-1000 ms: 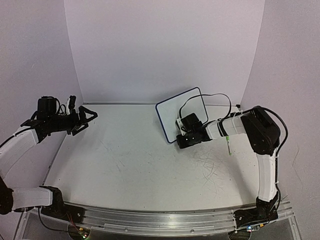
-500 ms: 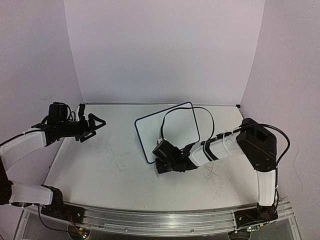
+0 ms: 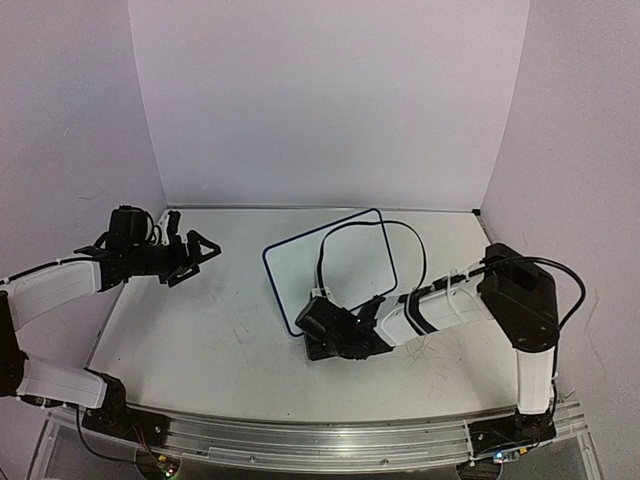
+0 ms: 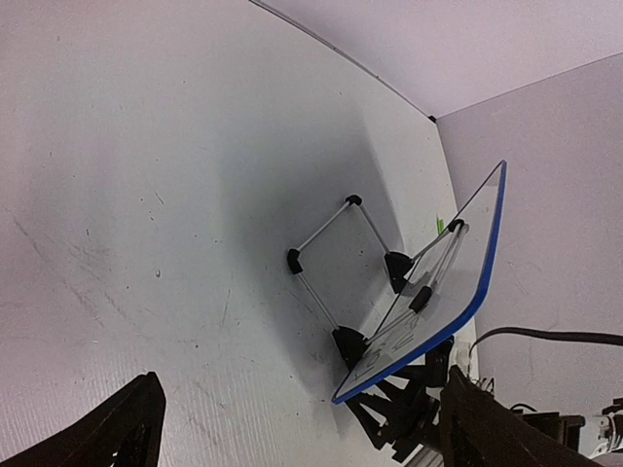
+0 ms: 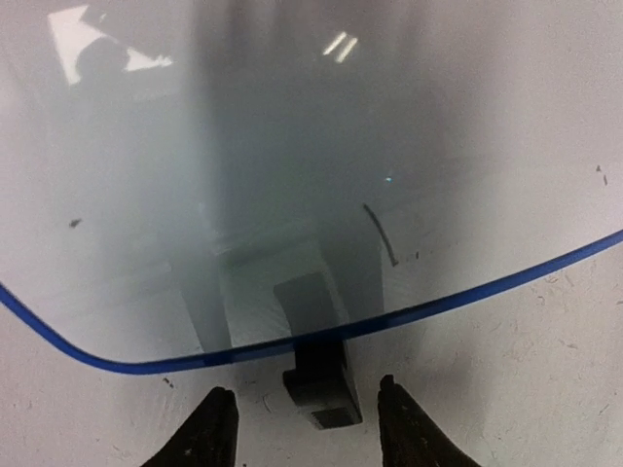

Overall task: Write a sentence on the whiteboard
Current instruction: Move the whiteboard to the center of the board.

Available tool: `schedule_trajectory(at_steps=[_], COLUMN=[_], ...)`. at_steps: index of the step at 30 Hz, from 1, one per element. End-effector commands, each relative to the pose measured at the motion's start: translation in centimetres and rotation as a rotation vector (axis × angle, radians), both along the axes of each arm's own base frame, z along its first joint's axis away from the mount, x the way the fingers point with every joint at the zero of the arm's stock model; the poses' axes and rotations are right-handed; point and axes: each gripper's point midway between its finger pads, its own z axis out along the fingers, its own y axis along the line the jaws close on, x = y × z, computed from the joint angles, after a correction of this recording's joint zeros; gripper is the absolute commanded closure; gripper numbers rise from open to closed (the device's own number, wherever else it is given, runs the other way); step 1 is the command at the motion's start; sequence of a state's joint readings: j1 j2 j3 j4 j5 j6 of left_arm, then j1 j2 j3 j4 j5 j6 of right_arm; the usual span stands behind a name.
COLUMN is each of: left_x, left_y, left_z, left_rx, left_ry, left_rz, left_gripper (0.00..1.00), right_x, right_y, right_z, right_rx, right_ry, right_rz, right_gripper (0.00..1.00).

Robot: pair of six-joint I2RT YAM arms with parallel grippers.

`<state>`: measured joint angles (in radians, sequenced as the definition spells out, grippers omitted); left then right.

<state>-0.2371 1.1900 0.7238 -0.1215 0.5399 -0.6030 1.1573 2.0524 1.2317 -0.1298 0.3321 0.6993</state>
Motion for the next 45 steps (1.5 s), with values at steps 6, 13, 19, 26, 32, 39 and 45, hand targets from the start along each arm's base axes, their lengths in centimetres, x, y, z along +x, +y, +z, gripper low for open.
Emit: schedule_trajectory(at_steps=[6,13,19,26,32,39,45], left_x=[1.0,1.2,0.8,0.6,0.8,1.1,2.2], left_y=[0.3,-0.2,-0.1,0.3,0.6,0.8,0.5], left_z=[3.2,3.7,4.4,5.0,5.2,5.5,7.0], left_rx=[-0.023,-0.039,-0.046,-0.036,-0.025,-0.015,-0.002], left_ry=[-0.112,-0.106,-0.126,-0.141,-0.144,-0.15,-0.192], left_rz=[0.055,0.036,0.045,0.062,0.079,0.092,0.082], left_gripper=[0.01,0.01,0.01,0.01,0.01,0.01,0.01], right_x=[-0.3,0.3,1.3,0.9,0.1,-0.2,0.6], right_y=[-1.0,0.7,1.9,3.0,3.8,0.1,-8.0], right_z=[2.9,1.3,1.0,1.2,1.6,6.1,12.0], right_rx=[-0.033,-0.048,-0.035,0.034,0.097,0.083,0.061], right_ry=[-0.095,-0.12,-0.151,-0.117,-0.076,-0.15,-0.243], right_rz=[0.106,0.169,0.139,0.122,0.105,0.081,-0.024], right_gripper=[0.54,0.57,0.73,0.85,0.83,0.32,0.17])
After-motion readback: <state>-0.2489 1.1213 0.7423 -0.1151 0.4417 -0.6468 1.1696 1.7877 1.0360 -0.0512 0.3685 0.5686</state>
